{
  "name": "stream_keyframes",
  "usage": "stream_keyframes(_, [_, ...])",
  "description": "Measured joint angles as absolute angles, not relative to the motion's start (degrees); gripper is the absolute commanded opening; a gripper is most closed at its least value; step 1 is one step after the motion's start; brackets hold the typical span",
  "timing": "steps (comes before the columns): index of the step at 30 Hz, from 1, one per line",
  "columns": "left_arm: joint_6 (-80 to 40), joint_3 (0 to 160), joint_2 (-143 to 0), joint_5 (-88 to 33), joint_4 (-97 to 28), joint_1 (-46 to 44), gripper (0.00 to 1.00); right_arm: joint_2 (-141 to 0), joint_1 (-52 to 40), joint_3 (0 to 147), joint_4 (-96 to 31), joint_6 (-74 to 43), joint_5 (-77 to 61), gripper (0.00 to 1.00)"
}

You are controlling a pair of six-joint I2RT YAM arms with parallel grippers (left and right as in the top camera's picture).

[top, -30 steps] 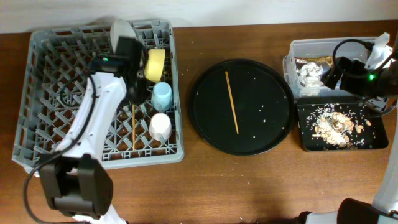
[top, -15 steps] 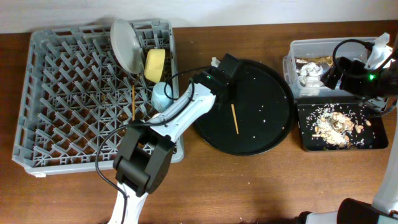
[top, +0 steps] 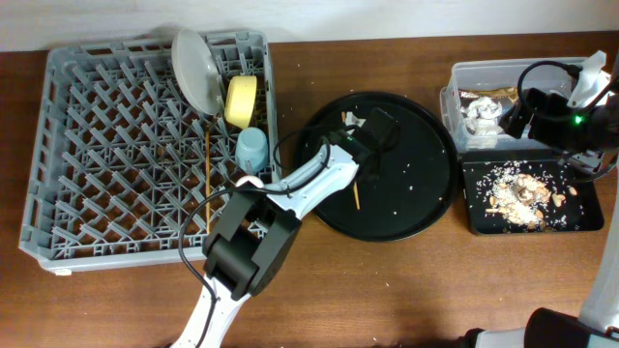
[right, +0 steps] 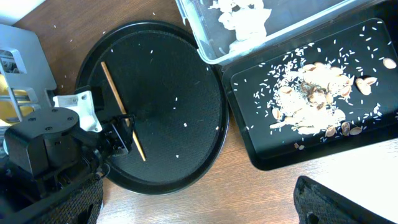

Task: Sort waste into correct bins and load items into the dishwasher rack
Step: 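Pick the second chopstick with the left gripper and place it in the rack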

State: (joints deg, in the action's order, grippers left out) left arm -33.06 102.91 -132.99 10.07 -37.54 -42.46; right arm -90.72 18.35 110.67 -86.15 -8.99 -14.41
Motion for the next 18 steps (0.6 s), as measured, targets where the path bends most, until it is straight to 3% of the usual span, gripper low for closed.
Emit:
stream_keyframes(4, [-33.2, 104.1, -133.1, 11.4, -40.5, -42.8, 0.01, -90.7, 18.3, 110.7, -86.1, -9.0, -14.4, 0.98])
stream_keyframes(8, [-24.0, 118.0, -128.2, 11.2, -60.2, -41.3, 0.0, -90.7, 18.3, 110.7, -86.1, -9.0, -14.4, 0.98])
stream_keyframes(11, [-21.4, 124.6, -111.4, 15.4, -79.5, -31.8, 0.0, -90.7, 18.3, 110.7, -86.0, -9.0, -14.4, 0.98])
stream_keyframes(13, [-22.1, 123.9, -109.9, 18.0, -86.1, -23.8, 0.01, -90.7, 18.3, 110.7, -86.1, -9.0, -14.4, 0.98])
stream_keyframes(18, [-23.4, 112.7, -110.4, 18.3, -84.7, -17.5, 0.0, -90.7, 18.3, 110.7, -86.2, -9.0, -14.4, 0.98])
